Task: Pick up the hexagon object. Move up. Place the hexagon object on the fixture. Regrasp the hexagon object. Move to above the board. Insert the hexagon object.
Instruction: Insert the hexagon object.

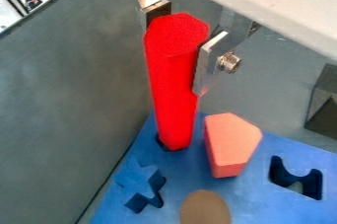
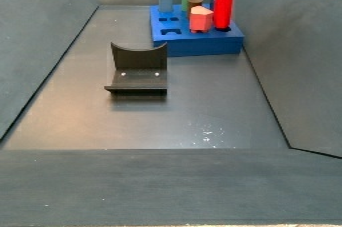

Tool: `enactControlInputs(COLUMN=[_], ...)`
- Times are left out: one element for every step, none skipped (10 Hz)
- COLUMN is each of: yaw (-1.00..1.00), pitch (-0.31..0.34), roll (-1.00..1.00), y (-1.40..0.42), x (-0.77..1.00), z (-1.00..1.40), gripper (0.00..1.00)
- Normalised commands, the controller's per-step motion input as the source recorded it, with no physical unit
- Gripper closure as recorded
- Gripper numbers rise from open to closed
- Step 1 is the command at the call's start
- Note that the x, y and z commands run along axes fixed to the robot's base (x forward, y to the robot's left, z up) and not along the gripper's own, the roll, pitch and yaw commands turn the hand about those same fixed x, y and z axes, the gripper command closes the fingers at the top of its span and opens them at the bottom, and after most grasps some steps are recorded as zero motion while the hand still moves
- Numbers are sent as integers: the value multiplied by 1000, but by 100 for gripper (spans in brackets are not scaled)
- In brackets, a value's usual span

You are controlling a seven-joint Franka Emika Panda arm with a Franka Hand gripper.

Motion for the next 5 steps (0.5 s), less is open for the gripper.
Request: enactControlInputs(yaw=[0,-71,0,-203,-363], pitch=[-93,-27,0,-176,-260], roll=[0,0,-7,-44,-64], y=[-9,0,3,71,86], x=[0,0,0,-131,-326], z=[-397,-234,0,-26,-77], gripper=[100,100,100,100,100])
